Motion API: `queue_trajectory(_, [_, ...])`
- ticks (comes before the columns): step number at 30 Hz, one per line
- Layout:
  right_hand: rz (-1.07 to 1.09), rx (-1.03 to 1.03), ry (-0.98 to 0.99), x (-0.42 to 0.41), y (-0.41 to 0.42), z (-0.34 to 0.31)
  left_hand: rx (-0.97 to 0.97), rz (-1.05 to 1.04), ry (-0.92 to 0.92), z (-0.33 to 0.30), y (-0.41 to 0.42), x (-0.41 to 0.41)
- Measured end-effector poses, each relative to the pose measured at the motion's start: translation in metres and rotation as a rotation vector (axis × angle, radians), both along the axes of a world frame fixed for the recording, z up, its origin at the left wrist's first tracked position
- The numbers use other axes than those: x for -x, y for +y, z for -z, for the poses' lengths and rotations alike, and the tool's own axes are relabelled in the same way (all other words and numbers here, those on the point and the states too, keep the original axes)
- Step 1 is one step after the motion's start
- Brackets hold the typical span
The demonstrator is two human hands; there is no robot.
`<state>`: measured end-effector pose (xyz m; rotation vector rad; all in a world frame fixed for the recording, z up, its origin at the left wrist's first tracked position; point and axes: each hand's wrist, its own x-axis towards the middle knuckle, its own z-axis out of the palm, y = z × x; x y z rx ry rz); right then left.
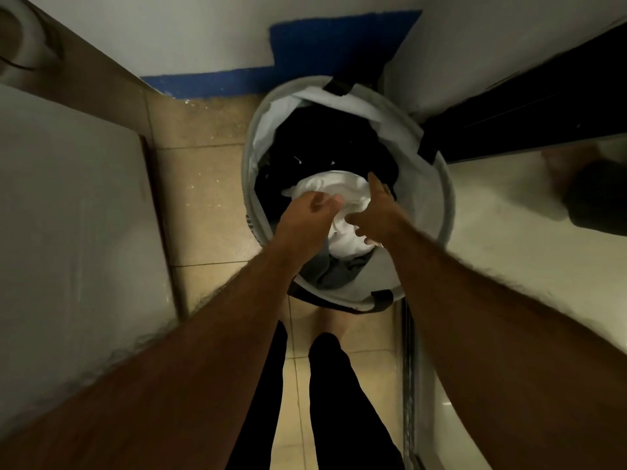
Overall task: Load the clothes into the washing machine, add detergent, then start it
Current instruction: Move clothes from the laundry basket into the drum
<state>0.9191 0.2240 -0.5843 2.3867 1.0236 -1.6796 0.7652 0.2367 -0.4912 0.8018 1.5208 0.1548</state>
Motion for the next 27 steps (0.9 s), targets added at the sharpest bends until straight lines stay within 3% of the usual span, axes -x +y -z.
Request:
queue_trajectory(5, [-0.174, -0.074, -0.132, 0.005, -0.005, 0.033, 0.040, -0.126, -0.019, 0.033, 0.004, -0.006])
queue_trajectory(9, [0.071, -0.181, -0.142, 0.007, -0.024, 0.010, 0.110, -0.282, -0.019, 0.028, 0.000, -0.010])
queue_trajectory(17, [0.558, -0.263, 0.076, 0.000, -0.039, -0.140, 0.371, -0.529, 0.050, -0.059, -0.001, -0.018])
queue_trajectory(22, [0.718, -0.189, 0.230, -0.003, -0.022, -0.255, 0.460, -0.671, -0.129, -0.169, -0.001, -0.016])
queue_trajectory(24, [0.690, -0.182, 0.291, 0.001, -0.014, -0.305, 0.396, -0.680, -0.243, -0.234, -0.005, -0.022])
queue_trajectory(27, [0.609, -0.179, 0.323, 0.007, 0.003, -0.388, -0.098, -0.783, 0.038, -0.286, -0.003, -0.032])
